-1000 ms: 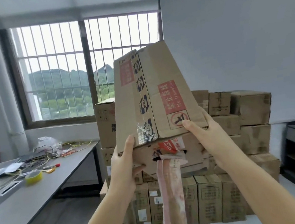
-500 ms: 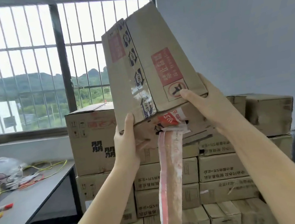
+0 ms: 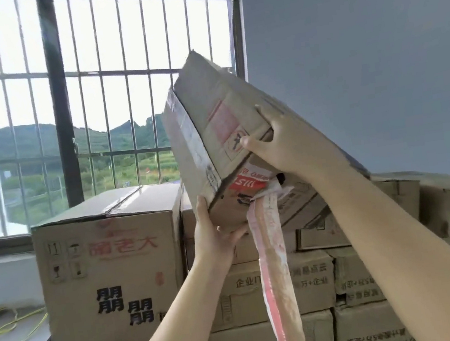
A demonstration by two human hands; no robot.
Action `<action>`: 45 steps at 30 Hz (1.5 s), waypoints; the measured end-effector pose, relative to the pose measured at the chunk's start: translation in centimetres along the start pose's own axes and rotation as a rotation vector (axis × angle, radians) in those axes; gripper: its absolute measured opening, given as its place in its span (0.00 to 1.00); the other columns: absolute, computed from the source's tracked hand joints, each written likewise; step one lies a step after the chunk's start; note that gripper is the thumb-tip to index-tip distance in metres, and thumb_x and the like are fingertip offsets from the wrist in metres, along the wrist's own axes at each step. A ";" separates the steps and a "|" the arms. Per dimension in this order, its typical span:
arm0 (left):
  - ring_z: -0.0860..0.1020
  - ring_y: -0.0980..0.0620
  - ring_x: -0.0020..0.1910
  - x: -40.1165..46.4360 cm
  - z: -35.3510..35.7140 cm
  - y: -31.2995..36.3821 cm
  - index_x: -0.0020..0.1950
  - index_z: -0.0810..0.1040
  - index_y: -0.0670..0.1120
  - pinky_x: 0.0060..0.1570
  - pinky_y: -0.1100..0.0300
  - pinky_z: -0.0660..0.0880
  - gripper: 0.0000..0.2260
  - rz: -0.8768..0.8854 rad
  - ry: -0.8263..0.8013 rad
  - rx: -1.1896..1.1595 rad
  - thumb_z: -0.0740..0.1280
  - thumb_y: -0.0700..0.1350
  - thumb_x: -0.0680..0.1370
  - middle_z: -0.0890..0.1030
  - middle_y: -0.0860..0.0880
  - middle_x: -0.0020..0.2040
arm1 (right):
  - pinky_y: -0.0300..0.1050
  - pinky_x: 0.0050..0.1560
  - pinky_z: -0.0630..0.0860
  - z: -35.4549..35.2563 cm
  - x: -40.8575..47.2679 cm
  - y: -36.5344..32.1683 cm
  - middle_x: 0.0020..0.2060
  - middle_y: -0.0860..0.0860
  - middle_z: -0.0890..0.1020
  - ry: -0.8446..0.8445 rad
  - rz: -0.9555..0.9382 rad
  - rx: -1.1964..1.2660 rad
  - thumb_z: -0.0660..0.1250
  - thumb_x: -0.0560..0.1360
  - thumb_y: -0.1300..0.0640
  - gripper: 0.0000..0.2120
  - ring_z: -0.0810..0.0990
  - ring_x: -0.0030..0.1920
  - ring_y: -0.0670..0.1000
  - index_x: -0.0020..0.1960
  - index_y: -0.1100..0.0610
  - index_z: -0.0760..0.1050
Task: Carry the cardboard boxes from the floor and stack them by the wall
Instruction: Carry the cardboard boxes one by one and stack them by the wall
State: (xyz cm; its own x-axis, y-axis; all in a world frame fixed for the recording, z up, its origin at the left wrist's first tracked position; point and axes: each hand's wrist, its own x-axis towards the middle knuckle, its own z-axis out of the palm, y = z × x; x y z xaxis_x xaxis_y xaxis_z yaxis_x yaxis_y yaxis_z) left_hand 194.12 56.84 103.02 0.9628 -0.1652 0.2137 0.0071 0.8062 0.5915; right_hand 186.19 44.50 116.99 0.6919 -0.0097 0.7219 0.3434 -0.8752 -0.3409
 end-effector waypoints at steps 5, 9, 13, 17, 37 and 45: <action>0.78 0.39 0.56 8.2 -2.0 -2.1 0.67 0.72 0.47 0.40 0.44 0.80 0.23 -0.097 0.002 -0.127 0.62 0.59 0.78 0.78 0.41 0.62 | 0.58 0.73 0.58 5.6 6.0 2.6 0.74 0.59 0.61 -0.083 -0.073 -0.180 0.58 0.79 0.44 0.33 0.61 0.73 0.60 0.78 0.54 0.50; 0.73 0.38 0.65 12.9 -3.2 -2.8 0.71 0.70 0.48 0.49 0.40 0.77 0.26 -0.153 0.038 -0.105 0.61 0.61 0.78 0.75 0.42 0.67 | 0.78 0.66 0.52 10.0 8.7 4.7 0.74 0.56 0.60 -0.051 -0.043 -0.161 0.60 0.78 0.44 0.30 0.55 0.75 0.59 0.76 0.49 0.54; 0.74 0.40 0.62 15.0 -4.0 -2.2 0.65 0.75 0.49 0.51 0.40 0.75 0.17 -0.111 0.296 0.066 0.62 0.55 0.79 0.78 0.45 0.61 | 0.83 0.60 0.45 14.0 10.4 5.6 0.74 0.55 0.60 -0.030 -0.208 -0.242 0.59 0.79 0.48 0.28 0.54 0.75 0.57 0.76 0.45 0.53; 0.71 0.44 0.67 15.7 -5.1 -2.2 0.75 0.62 0.46 0.65 0.48 0.69 0.25 0.375 0.489 0.447 0.63 0.43 0.79 0.71 0.43 0.70 | 0.81 0.62 0.40 16.0 12.3 7.0 0.77 0.53 0.51 -0.066 -0.297 -0.283 0.56 0.80 0.48 0.30 0.44 0.77 0.53 0.78 0.44 0.46; 0.74 0.71 0.49 17.9 -2.8 -1.1 0.63 0.61 0.53 0.43 0.76 0.69 0.27 0.755 0.147 1.216 0.74 0.49 0.72 0.73 0.64 0.53 | 0.56 0.68 0.64 12.1 7.1 32.8 0.73 0.48 0.66 0.068 0.425 0.424 0.65 0.75 0.41 0.37 0.67 0.71 0.54 0.77 0.45 0.49; 0.74 0.52 0.53 23.0 -5.4 1.7 0.69 0.65 0.44 0.50 0.59 0.68 0.22 0.650 0.219 1.339 0.67 0.46 0.78 0.75 0.51 0.54 | 0.45 0.65 0.63 14.8 7.8 32.4 0.70 0.43 0.70 0.067 0.257 0.352 0.62 0.79 0.56 0.30 0.67 0.68 0.46 0.76 0.42 0.54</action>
State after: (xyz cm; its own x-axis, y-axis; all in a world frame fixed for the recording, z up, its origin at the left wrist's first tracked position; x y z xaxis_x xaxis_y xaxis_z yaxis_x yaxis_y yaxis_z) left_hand 217.76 57.48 104.70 0.7222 0.1900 0.6650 -0.5537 -0.4174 0.7206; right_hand 212.12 23.20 102.61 0.7444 -0.2470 0.6204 0.3690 -0.6222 -0.6904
